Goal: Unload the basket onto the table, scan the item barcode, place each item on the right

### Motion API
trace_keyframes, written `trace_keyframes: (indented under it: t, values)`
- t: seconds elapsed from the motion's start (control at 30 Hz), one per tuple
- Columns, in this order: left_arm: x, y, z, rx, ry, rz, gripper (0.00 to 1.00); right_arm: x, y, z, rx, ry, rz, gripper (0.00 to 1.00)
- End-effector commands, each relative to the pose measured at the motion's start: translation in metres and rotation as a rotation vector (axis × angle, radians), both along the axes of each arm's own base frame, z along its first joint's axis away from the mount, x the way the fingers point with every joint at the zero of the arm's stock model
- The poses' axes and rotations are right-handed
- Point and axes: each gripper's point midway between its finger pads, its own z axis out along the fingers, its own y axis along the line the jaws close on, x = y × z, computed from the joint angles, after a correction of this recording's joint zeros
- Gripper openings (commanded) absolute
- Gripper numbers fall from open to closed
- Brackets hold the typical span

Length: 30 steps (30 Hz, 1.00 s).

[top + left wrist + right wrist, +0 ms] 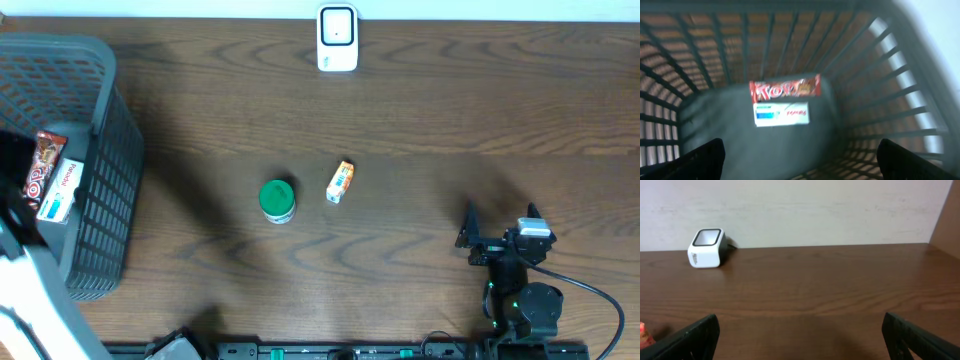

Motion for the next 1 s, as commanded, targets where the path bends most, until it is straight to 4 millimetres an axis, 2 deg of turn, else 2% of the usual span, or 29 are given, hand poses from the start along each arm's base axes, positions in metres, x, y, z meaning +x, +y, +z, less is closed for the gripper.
trace_keyframes:
  t: [0.0, 0.2, 0.5, 0.6, 0.77, 0.97]
  values:
    - [0.022, 0.011, -0.046, -0.064, 0.131, -0.073, 0.95, 0.000, -0.002, -0.001, -0.005, 0.001, -0.008, 0.99]
    - [0.050, 0.031, -0.090, -0.029, 0.300, -0.219, 0.95, 0.000, -0.002, -0.001, -0.005, 0.001, -0.008, 0.99]
    - [0.072, 0.047, -0.140, 0.059, 0.527, -0.479, 0.96, 0.000, -0.002, -0.001, -0.005, 0.001, -0.008, 0.99]
    - [0.076, 0.049, -0.159, 0.061, 0.589, -0.560, 1.00, 0.000, -0.002, -0.001, -0.005, 0.001, -0.008, 0.99]
    - [0.082, 0.042, -0.195, 0.049, 0.684, -0.759, 1.00, 0.000, -0.002, -0.001, -0.005, 0.001, -0.008, 0.99]
    - [0.083, 0.042, -0.231, 0.015, 0.755, -0.845, 1.00, 0.000, -0.002, -0.001, -0.005, 0.001, -0.008, 0.99]
